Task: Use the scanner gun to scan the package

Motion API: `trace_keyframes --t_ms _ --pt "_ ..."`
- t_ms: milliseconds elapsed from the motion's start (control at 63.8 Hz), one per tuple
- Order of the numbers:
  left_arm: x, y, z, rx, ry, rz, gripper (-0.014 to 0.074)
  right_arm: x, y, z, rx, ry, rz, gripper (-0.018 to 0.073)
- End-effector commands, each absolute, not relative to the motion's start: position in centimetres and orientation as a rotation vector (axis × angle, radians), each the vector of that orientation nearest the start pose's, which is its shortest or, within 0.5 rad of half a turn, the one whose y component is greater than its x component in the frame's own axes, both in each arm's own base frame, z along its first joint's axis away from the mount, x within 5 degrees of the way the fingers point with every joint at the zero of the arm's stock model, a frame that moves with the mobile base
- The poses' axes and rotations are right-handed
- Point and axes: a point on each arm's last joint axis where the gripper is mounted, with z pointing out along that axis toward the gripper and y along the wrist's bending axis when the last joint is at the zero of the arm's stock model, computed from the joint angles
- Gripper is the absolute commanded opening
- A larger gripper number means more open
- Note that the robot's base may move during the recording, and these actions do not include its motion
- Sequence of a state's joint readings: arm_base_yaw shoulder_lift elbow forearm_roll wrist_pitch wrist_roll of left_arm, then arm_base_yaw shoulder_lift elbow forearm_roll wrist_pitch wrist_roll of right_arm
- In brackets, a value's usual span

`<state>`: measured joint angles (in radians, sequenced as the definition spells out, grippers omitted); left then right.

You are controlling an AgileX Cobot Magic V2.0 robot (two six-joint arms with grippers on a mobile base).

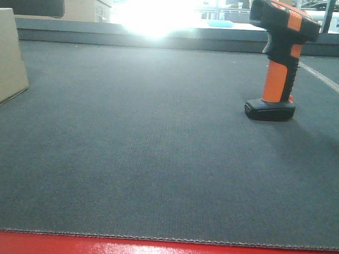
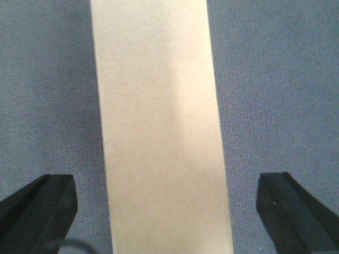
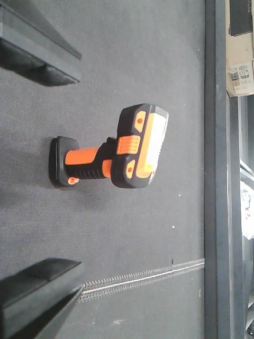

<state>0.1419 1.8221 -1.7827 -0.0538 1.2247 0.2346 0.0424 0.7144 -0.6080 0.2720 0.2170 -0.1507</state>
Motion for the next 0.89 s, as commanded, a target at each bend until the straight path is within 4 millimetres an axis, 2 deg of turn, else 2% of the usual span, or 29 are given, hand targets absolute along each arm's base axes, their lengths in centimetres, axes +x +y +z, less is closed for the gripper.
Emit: trace_keyframes --t_ms 0,251,345,439,518,580,721,878 --pt "39.2 5.1 33.3 0.118 2.744 0.012 0.0589 15.2 1.1 33.9 0.022 1.772 0.158 0.0568" --pt "39.9 5.2 31.8 0.12 2.783 0.01 0.0586 15.2 1.1 33.9 0.023 1.764 0.157 0.0568" --pt "39.9 5.3 31.8 0.123 2.785 0.026 0.0519 15.2 1.1 33.9 0.023 1.764 0.157 0.0568" --pt "39.9 5.4 31.8 0.123 2.785 0.028 0.032 15.2 1.1 33.9 0.023 1.764 0.157 0.0568" --pt "39.9 5.4 31.8 0.123 2.785 0.029 0.01 15.2 1.1 33.9 0.023 1.764 0.157 0.0568" --pt "39.9 5.4 31.9 0.123 2.783 0.03 -0.0118 15.2 1.1 33.9 0.023 1.764 0.157 0.0568" --pt "39.5 5.0 32.9 0.115 2.754 -0.009 -0.0111 15.2 1.1 33.9 0.023 1.764 0.157 0.0568" --pt "38.0 3.5 35.9 0.078 2.65 -0.196 -0.0111 15.2 1.3 33.9 0.013 1.765 0.165 0.0568"
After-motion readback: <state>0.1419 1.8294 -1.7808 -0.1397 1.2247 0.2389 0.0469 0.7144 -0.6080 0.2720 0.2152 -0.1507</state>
